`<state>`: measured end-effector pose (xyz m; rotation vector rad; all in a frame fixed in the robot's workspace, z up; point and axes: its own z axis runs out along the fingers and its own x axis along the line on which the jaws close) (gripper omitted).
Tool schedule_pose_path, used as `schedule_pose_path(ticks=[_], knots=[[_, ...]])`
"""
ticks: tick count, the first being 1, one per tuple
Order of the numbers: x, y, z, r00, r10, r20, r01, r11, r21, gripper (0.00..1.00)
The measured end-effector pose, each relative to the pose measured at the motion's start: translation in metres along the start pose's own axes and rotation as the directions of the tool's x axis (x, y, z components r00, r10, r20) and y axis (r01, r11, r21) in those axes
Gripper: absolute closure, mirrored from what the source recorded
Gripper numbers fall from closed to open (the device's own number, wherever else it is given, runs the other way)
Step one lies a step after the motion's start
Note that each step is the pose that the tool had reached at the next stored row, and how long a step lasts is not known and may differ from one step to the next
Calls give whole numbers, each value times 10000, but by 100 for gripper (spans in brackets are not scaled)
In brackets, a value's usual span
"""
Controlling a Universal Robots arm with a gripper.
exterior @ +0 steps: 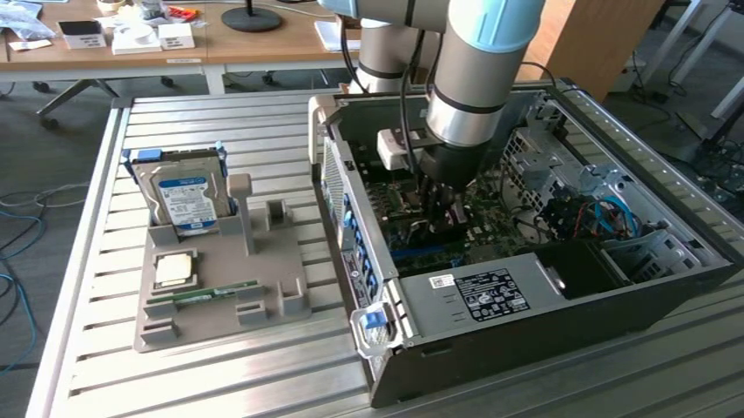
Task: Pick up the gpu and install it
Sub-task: 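Insert the gpu into the slot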
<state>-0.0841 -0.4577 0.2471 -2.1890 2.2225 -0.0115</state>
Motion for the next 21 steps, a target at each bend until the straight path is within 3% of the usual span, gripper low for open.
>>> schedule_pose_path(ticks=[9,21], knots=[[1,8,64,10000,2,-2,-2,10000,13,73],[0,8,57,10000,1,0,-1,10000,15,73]])
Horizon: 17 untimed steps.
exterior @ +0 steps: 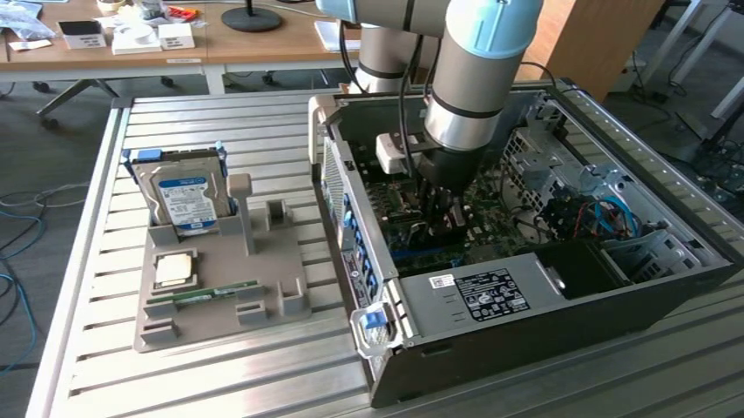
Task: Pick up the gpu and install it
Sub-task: 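Insert the gpu into the slot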
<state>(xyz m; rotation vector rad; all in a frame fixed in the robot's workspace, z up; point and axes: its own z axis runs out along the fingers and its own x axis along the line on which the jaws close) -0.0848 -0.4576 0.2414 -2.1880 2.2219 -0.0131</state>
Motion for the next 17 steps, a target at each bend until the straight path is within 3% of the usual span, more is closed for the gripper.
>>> schedule_pose_path(ticks=[17], knots=[[1,21,4,10000,0,-4,0,10000,24,73]])
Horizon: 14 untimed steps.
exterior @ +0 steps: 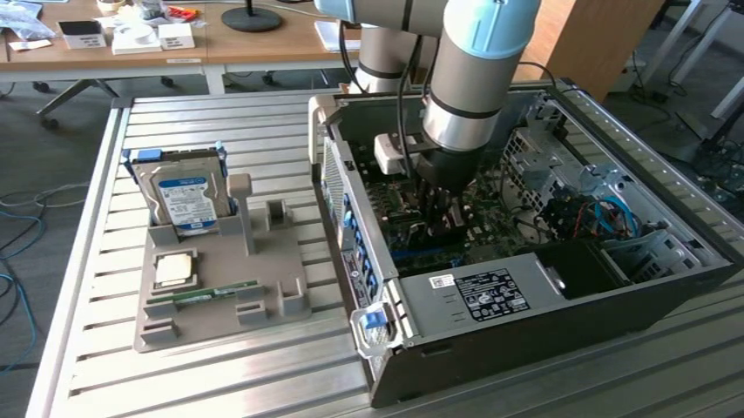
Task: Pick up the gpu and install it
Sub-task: 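Insert the gpu into the slot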
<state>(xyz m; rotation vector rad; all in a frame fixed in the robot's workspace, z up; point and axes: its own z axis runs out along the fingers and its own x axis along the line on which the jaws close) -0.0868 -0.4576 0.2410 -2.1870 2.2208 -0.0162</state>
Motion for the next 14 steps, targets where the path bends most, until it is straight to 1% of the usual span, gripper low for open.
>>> schedule_pose_path(ticks=[9,14], knots=[[0,2,35,10000,-1,6,1,10000,45,73],[-1,12,38,10000,-1,7,1,10000,57,73]])
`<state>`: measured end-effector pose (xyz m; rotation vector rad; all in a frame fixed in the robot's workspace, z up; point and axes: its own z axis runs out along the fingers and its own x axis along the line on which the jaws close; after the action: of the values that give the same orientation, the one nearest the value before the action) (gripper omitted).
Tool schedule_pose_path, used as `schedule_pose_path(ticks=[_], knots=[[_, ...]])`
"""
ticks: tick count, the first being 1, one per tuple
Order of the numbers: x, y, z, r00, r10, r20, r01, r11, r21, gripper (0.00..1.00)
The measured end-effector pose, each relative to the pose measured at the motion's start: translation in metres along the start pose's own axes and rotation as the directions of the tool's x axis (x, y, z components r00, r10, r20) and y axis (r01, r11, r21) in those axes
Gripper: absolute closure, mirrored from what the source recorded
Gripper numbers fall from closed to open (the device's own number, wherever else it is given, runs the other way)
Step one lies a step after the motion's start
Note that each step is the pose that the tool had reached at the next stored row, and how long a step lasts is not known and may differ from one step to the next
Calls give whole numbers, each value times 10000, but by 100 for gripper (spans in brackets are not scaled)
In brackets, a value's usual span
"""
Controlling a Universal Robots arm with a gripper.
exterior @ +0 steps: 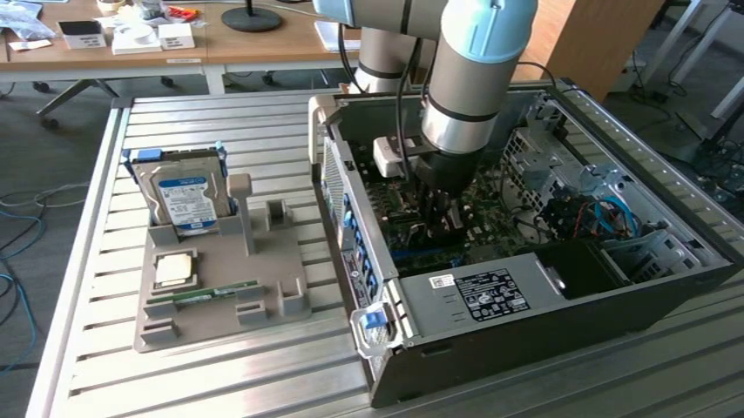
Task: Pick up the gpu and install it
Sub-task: 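Insert the gpu into the slot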
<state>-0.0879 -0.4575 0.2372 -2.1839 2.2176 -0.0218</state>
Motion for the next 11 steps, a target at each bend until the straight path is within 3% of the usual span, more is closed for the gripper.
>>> schedule_pose_path(ticks=[11], knots=[[1,28,4,10000,0,-2,0,10000,26,73]])
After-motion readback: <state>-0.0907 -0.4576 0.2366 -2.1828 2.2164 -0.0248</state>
